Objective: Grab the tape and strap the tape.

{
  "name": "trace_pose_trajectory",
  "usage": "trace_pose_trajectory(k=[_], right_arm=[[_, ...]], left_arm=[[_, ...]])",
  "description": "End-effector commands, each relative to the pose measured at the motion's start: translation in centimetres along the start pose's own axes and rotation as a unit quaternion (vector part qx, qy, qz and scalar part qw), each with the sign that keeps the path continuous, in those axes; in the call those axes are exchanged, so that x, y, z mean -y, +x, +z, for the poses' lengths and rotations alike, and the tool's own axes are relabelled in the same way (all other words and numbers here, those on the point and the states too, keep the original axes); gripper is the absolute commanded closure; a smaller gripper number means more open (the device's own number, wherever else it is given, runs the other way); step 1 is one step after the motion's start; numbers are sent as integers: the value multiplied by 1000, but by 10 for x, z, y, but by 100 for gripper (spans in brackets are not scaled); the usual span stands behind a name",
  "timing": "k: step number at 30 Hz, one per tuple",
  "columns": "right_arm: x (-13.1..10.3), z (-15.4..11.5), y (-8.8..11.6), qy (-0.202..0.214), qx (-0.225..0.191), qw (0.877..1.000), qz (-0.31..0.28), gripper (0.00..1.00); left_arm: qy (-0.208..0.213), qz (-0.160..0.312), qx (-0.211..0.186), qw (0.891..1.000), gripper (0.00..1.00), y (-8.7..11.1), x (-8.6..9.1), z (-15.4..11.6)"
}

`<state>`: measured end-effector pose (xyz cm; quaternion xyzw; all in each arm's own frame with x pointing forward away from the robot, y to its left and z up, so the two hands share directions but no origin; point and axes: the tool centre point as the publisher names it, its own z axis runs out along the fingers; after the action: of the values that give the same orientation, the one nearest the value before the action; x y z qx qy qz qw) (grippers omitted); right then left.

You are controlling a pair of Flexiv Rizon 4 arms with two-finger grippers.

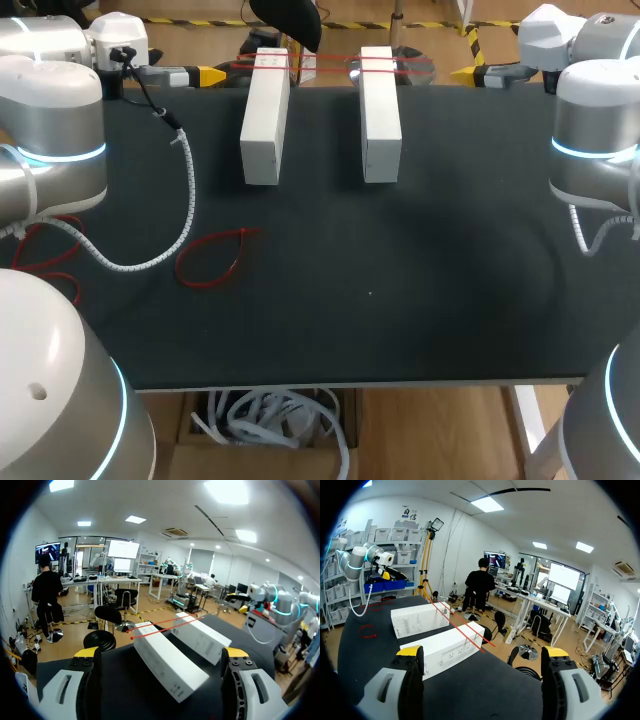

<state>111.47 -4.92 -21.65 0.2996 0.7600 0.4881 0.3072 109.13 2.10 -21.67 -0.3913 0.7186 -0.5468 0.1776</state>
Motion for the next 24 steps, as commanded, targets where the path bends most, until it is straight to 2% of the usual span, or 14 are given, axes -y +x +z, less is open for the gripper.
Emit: trace_pose_trajectory(k=[1, 16, 18, 21, 24], right_arm=[[0, 0, 0, 0, 0, 1000, 0, 0], [0, 0, 0, 0, 0, 1000, 0, 0], [0, 0, 0, 0, 0, 1000, 0, 0], [0, 0, 0, 0, 0, 1000, 0, 0], [0, 0, 0, 0, 0, 1000, 0, 0]], left_arm=[[3, 0, 0, 1000, 0, -1, -1, 0], [3, 0, 0, 1000, 0, -1, -1, 0], [10, 9, -2, 1000, 0, -6, -3, -1], [4, 30, -19, 999, 0, -8, -4, 0], [-11, 58, -54, 997, 0, -8, -3, 4]])
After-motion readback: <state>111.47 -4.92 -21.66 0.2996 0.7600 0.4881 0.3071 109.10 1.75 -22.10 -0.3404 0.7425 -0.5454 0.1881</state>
